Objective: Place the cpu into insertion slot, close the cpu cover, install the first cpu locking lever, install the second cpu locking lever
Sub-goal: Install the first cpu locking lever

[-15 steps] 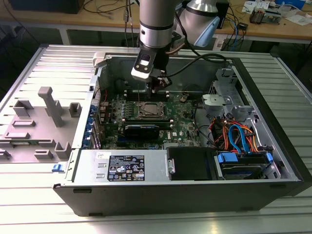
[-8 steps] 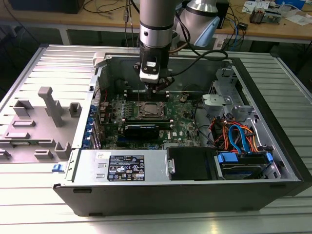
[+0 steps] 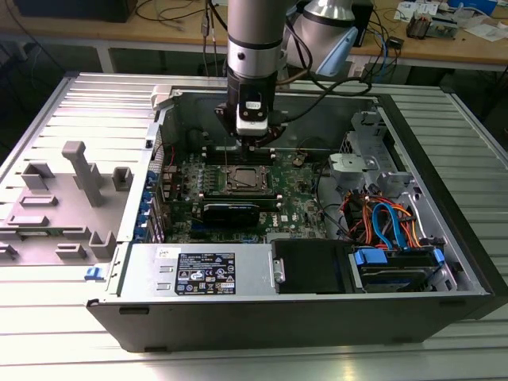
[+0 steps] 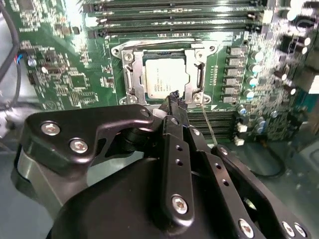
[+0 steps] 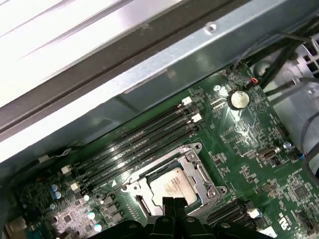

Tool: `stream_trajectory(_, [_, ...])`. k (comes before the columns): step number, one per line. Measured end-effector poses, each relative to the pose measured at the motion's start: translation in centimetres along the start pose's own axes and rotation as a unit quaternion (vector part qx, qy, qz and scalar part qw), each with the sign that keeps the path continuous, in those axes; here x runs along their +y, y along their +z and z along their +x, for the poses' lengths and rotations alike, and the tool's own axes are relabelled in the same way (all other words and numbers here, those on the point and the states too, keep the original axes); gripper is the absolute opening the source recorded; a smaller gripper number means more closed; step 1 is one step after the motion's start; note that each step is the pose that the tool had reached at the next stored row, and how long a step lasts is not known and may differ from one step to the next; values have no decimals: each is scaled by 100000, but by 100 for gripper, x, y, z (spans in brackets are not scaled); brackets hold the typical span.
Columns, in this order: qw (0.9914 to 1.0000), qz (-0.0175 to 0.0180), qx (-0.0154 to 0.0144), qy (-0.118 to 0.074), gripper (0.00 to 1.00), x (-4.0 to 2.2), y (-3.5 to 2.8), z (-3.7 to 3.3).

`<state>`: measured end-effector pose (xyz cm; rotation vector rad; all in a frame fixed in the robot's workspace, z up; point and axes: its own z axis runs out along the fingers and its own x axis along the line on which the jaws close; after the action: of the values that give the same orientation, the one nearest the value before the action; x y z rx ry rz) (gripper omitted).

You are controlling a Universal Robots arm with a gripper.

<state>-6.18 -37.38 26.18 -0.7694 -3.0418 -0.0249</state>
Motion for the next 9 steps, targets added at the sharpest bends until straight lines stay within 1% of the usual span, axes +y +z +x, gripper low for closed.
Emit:
stream_trajectory(1, [99981,15,26,-1940,11,0,0,0])
stream_trajectory(3, [99954,23,41,-3017,11,0,0,0])
stream_trajectory(5, [99937,28,49,-3545,11,0,0,0])
stream_trajectory(9, [99935,27,49,-3610,11,0,1,0])
